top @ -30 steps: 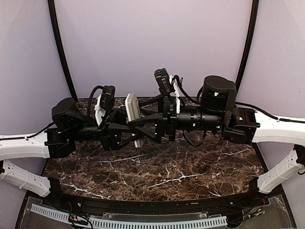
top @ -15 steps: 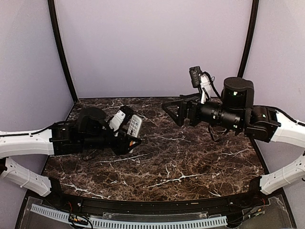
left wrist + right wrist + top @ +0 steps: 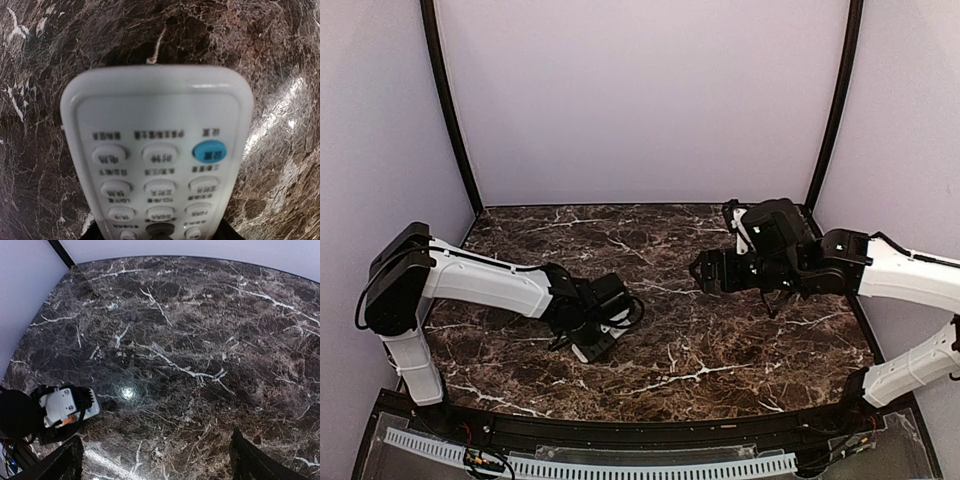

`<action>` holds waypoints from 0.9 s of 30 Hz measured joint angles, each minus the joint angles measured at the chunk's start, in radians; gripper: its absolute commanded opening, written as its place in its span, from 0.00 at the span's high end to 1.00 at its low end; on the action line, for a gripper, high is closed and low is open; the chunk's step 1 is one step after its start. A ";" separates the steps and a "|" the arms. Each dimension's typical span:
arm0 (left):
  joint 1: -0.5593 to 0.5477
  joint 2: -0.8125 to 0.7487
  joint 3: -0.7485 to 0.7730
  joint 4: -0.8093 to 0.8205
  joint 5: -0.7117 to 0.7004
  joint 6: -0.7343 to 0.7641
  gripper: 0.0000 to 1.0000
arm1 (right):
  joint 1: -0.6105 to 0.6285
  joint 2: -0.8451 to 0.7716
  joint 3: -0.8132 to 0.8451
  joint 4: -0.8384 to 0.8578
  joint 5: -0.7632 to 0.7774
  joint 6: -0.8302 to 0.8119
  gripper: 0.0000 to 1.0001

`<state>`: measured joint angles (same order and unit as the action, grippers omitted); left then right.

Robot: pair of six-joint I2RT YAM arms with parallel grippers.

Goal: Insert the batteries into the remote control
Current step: Place the remote control at the center of the board, then reset both arms

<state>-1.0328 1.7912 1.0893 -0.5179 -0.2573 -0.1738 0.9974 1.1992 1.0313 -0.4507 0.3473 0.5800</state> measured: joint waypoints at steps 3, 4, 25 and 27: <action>-0.003 0.042 0.049 -0.021 0.014 0.018 0.48 | -0.023 0.058 -0.008 -0.032 -0.024 0.011 0.01; -0.003 0.049 0.061 -0.031 0.021 0.023 0.40 | -0.030 0.074 -0.013 -0.039 -0.040 0.014 0.01; 0.242 -0.380 -0.036 0.124 0.072 -0.009 0.01 | -0.598 -0.095 -0.321 0.128 -0.318 -0.048 0.01; 0.340 -0.482 -0.098 0.176 -0.030 -0.052 0.01 | -0.678 -0.175 -0.386 0.176 -0.354 -0.048 0.01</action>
<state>-0.6926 1.3090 0.9916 -0.3420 -0.2871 -0.2256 0.3195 1.0237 0.6453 -0.2745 -0.0067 0.5320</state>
